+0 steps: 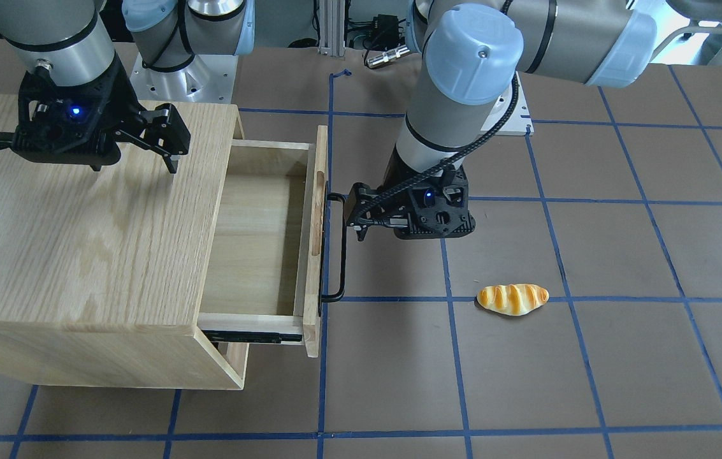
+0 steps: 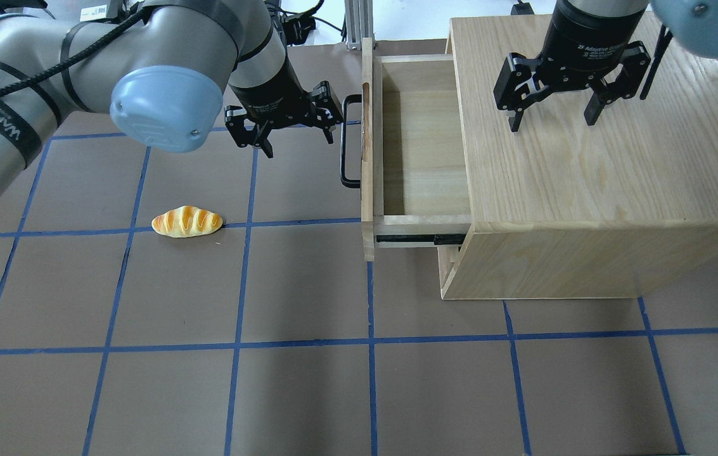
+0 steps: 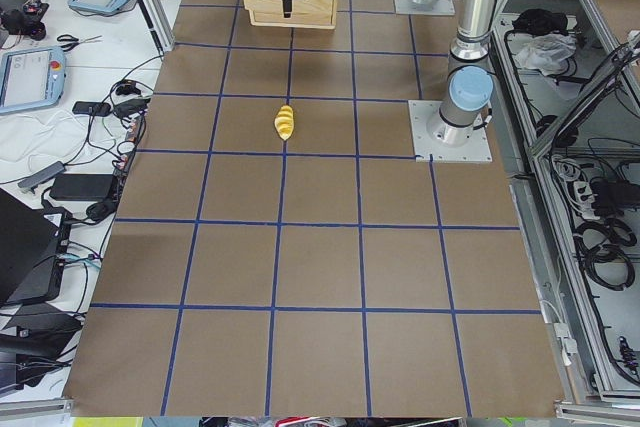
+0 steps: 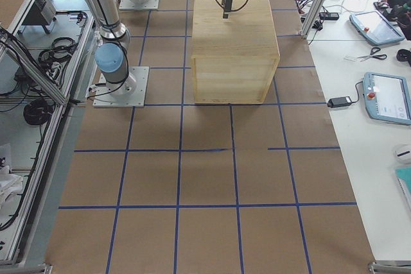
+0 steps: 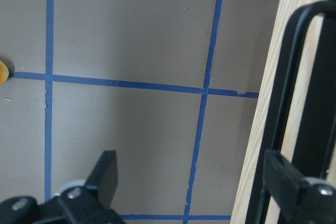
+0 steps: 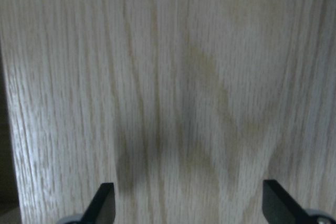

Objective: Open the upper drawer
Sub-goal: 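Pull the drawer slightly farther open with the left gripper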

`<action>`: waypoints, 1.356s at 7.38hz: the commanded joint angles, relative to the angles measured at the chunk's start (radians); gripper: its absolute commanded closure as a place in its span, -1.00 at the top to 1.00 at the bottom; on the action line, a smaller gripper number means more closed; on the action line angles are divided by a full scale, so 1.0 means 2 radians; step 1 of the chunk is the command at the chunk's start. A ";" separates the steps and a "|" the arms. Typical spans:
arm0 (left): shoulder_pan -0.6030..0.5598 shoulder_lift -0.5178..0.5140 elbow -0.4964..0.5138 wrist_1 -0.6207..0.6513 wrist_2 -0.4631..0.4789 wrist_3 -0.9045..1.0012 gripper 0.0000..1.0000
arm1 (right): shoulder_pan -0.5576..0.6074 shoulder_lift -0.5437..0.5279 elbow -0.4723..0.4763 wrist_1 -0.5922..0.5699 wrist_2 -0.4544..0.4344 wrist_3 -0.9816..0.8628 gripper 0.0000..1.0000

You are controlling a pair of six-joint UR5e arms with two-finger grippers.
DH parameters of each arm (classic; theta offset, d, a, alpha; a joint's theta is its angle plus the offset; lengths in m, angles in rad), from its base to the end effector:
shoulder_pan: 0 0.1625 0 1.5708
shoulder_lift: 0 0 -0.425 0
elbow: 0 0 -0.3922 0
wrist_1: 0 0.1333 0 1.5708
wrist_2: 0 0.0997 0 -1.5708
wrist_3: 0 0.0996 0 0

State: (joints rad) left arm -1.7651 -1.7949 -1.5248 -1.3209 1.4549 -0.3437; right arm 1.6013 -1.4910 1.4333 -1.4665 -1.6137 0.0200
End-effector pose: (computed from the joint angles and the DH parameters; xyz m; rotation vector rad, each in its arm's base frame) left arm -0.2554 -0.5480 0.4159 0.2184 -3.0024 0.0578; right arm 0.1448 -0.5162 0.5047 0.0178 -3.0967 -0.0705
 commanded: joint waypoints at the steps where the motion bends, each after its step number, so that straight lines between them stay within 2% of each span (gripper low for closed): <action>1: 0.007 0.006 0.000 -0.005 -0.007 0.002 1.00 | 0.000 0.000 0.001 0.000 0.000 -0.001 1.00; 4: -0.004 0.002 0.003 0.001 -0.031 -0.019 1.00 | 0.000 0.000 0.000 0.000 0.000 -0.001 1.00; 10: -0.012 -0.008 0.003 0.005 -0.028 -0.021 1.00 | 0.000 0.000 0.001 0.000 0.000 0.000 1.00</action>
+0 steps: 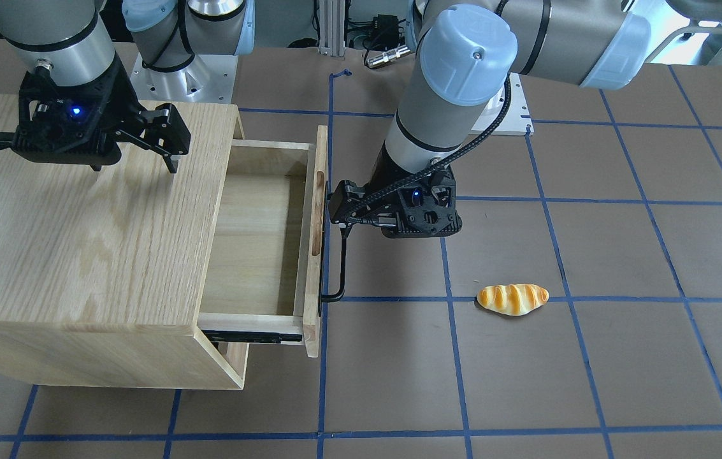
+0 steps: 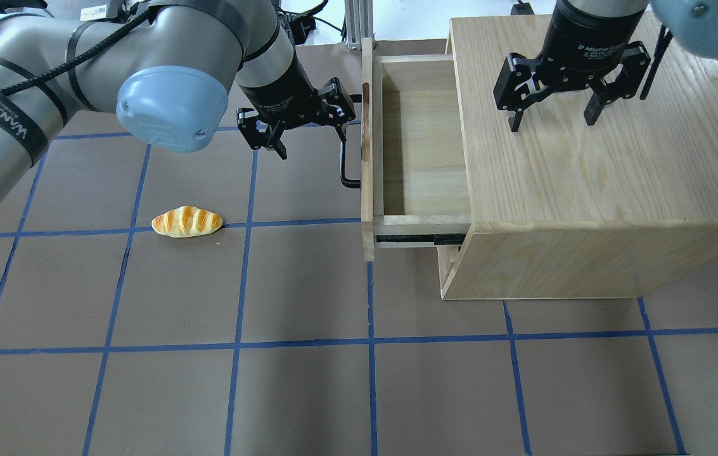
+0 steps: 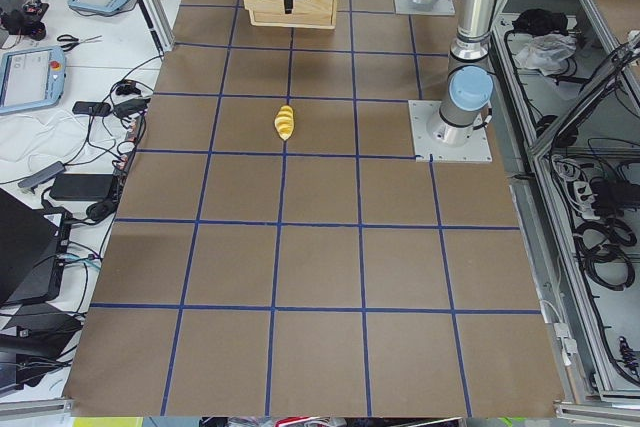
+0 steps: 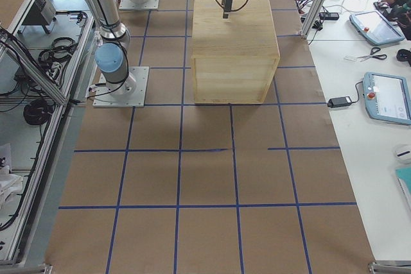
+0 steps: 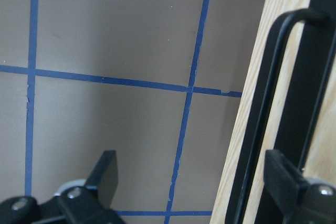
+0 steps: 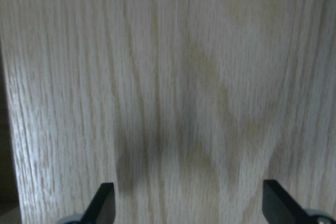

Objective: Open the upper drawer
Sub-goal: 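Pull the drawer slightly farther open with the left gripper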

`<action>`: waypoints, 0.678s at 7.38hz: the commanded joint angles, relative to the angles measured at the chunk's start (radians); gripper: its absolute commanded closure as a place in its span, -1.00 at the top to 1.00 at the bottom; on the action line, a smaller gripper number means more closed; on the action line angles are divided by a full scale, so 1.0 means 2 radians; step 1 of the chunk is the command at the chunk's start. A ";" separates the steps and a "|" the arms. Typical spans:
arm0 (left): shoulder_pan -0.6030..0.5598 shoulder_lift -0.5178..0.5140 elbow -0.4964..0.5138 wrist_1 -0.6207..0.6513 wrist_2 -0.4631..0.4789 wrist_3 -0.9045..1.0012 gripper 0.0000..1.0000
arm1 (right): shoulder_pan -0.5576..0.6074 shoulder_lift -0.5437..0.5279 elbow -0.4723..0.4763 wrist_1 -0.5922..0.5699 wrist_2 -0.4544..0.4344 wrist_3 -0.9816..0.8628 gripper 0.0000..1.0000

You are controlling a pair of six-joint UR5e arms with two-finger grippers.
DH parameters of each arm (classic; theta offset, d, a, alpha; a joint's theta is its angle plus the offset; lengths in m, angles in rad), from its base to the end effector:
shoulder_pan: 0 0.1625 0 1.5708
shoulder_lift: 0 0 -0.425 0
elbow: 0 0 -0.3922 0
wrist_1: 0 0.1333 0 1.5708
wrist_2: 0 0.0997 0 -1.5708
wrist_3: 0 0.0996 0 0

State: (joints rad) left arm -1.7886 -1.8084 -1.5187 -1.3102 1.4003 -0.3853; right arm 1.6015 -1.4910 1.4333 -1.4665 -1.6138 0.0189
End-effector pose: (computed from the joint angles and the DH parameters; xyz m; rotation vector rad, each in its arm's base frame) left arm -0.2746 -0.5458 0.4128 0.2379 -2.9469 0.0310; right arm 0.1449 -0.5162 0.5047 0.0198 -3.0966 -0.0705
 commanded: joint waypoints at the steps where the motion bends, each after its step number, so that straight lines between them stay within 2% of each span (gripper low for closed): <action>1: -0.001 -0.002 -0.001 0.000 -0.002 -0.002 1.00 | 0.000 0.000 0.000 0.000 0.000 0.001 1.00; 5: -0.002 -0.012 -0.001 0.018 -0.004 -0.003 1.00 | 0.000 0.000 0.000 0.000 0.000 0.000 1.00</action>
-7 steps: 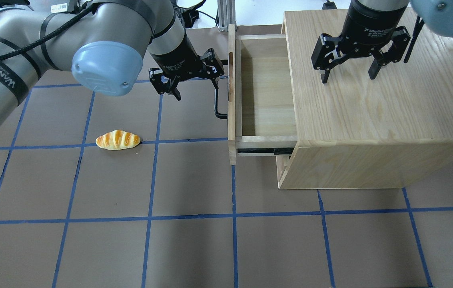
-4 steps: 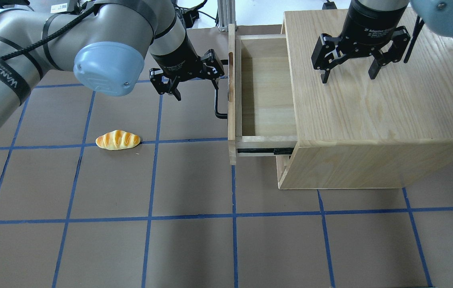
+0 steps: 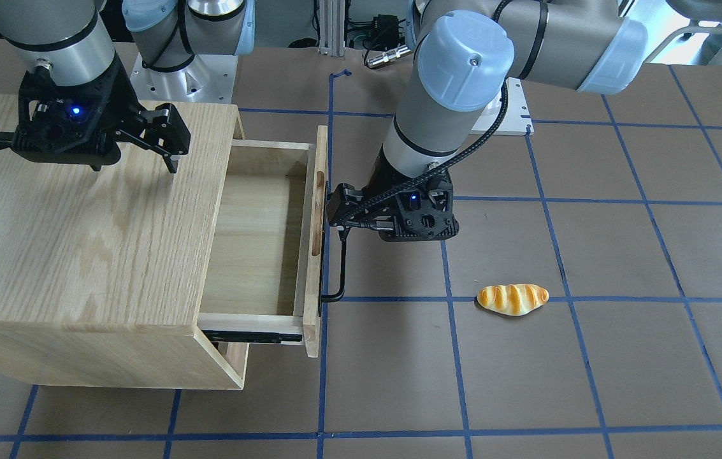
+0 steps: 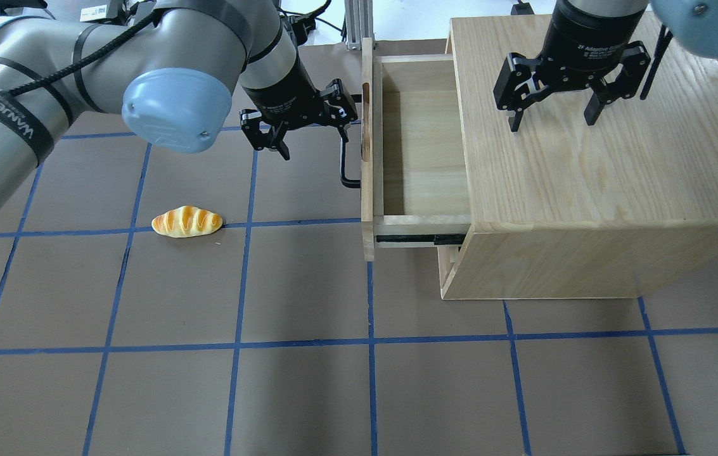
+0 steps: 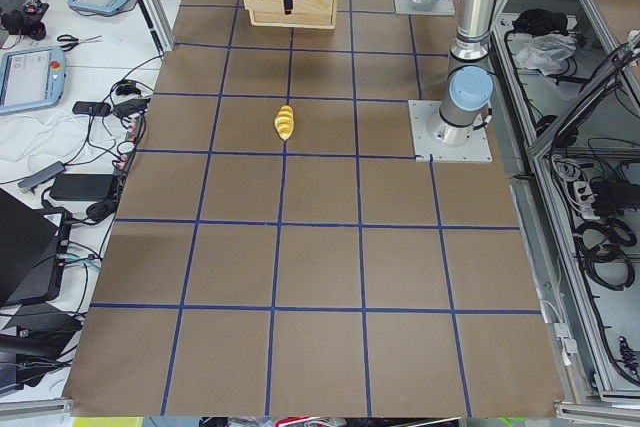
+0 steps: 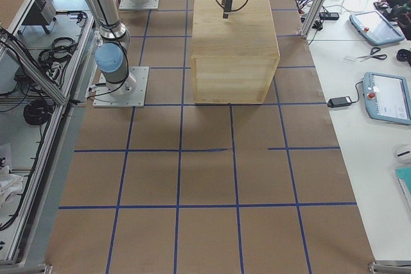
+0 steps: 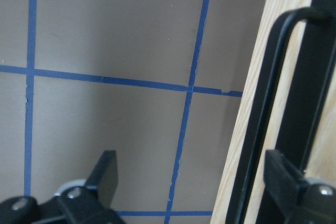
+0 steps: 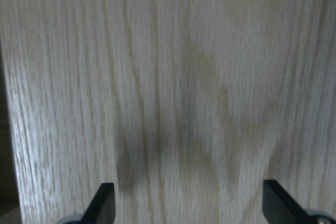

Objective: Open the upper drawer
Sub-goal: 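Pull the drawer slightly farther open with the left gripper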

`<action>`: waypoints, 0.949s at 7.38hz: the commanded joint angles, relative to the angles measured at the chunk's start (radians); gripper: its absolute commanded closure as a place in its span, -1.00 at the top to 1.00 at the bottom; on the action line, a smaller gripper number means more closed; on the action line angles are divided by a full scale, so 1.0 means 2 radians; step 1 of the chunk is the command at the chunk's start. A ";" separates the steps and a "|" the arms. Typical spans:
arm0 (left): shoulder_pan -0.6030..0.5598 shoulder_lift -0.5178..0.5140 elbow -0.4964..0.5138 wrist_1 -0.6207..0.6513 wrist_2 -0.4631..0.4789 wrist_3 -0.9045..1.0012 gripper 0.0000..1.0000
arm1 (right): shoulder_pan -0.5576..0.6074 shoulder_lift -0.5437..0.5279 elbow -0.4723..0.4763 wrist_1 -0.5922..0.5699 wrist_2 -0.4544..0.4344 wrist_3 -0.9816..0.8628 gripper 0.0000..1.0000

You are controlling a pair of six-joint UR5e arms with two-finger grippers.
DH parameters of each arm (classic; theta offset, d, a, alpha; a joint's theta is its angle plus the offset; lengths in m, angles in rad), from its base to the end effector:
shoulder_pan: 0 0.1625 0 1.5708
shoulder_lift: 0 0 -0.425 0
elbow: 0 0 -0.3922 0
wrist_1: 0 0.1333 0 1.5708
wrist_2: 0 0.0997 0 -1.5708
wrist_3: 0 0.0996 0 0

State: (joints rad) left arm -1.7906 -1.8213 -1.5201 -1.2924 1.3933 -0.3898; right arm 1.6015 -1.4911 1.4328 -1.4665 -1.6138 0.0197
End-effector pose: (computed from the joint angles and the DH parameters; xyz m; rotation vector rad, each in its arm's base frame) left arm -0.2774 -0.5496 0.4065 0.2401 -2.9389 0.0318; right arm 0.1449 -0.5162 0.5050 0.0186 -3.0966 -0.0695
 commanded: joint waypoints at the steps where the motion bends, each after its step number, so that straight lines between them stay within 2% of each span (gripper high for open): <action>1: -0.001 -0.009 0.000 0.014 -0.015 -0.001 1.00 | 0.000 0.000 0.000 0.000 0.000 0.000 1.00; 7: 0.000 -0.011 -0.002 0.020 -0.009 0.008 1.00 | 0.000 0.000 0.000 0.000 0.000 -0.001 1.00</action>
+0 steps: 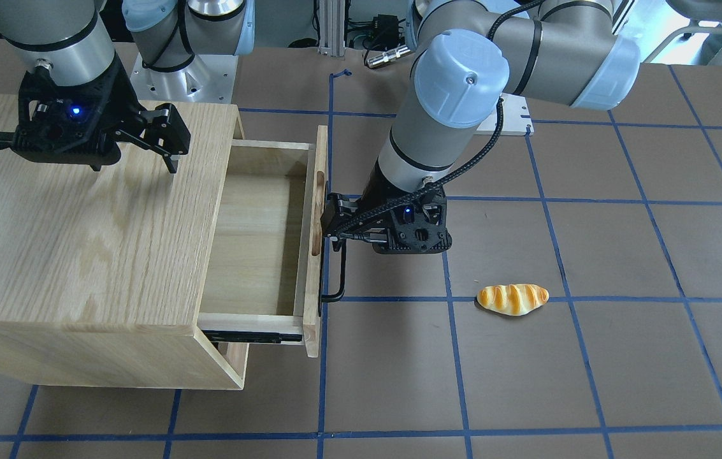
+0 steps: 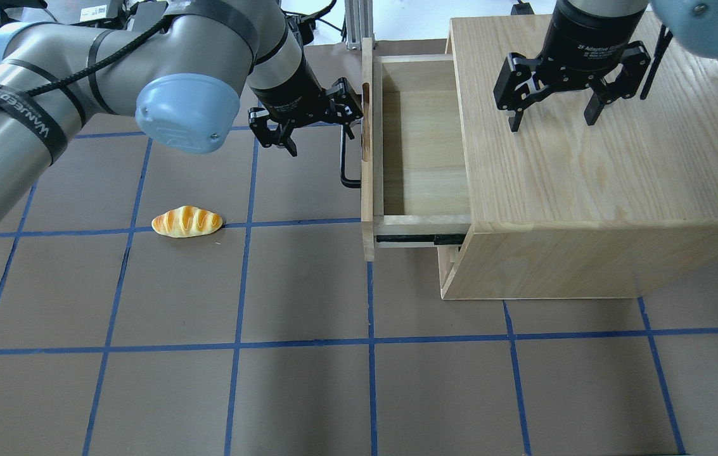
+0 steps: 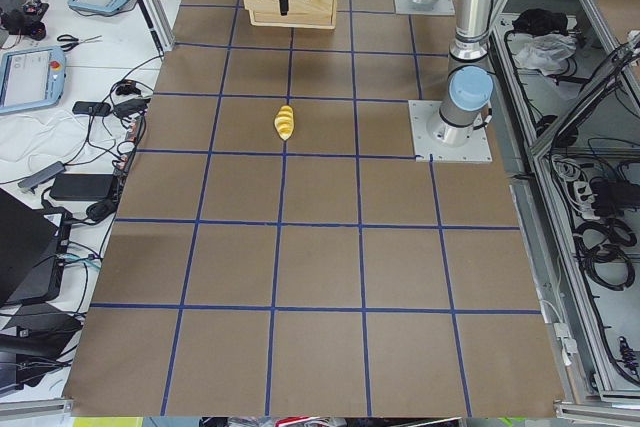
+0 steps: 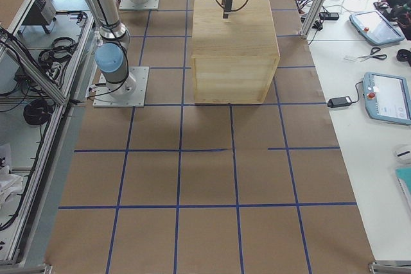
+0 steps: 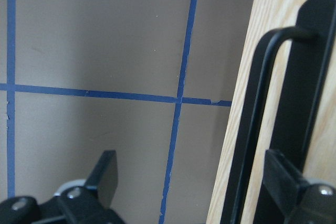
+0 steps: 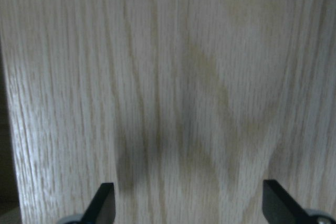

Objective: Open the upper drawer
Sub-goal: 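Pull the drawer slightly farther open with the left gripper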

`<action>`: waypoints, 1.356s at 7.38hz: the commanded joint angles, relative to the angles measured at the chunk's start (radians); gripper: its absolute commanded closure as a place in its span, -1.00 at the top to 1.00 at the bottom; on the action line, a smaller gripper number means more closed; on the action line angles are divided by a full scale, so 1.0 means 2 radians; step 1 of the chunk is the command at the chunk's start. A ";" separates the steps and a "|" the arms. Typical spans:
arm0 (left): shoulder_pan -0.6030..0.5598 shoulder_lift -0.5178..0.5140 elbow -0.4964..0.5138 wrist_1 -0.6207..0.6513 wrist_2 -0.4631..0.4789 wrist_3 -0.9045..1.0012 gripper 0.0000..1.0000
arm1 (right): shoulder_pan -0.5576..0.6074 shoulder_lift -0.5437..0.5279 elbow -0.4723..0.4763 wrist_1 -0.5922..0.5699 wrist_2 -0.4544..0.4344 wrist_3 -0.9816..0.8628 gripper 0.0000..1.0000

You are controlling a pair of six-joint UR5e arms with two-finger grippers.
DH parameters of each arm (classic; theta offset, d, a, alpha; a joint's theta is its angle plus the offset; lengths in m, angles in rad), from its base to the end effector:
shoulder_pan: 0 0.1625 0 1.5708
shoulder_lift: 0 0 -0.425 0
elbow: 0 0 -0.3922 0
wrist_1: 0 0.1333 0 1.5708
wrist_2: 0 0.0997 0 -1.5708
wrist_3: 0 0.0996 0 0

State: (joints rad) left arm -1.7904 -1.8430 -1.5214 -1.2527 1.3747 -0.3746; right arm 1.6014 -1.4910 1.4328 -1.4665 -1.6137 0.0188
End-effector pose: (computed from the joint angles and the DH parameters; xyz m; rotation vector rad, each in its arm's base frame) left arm -0.2809 -0.5575 0.3974 0.2129 -2.9183 0.0491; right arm 0.1449 -0.5162 0.5050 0.0198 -3.0967 -0.0697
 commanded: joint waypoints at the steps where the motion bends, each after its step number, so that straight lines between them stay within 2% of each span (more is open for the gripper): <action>1: 0.000 0.000 -0.002 0.000 0.001 0.001 1.00 | 0.000 0.000 0.000 0.000 0.000 0.001 1.00; 3: 0.002 0.000 0.000 -0.005 0.023 0.002 1.00 | 0.000 0.000 0.000 0.000 0.000 0.000 1.00; 8: 0.005 0.003 0.001 -0.006 0.029 0.002 1.00 | -0.001 0.000 0.000 0.000 0.000 0.000 1.00; 10: 0.005 0.002 -0.001 -0.006 0.047 0.006 1.00 | 0.000 0.000 0.001 0.000 0.000 0.001 1.00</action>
State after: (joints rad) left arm -1.7804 -1.8388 -1.5216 -1.2655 1.4558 -0.3667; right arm 1.6011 -1.4910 1.4330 -1.4665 -1.6138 0.0194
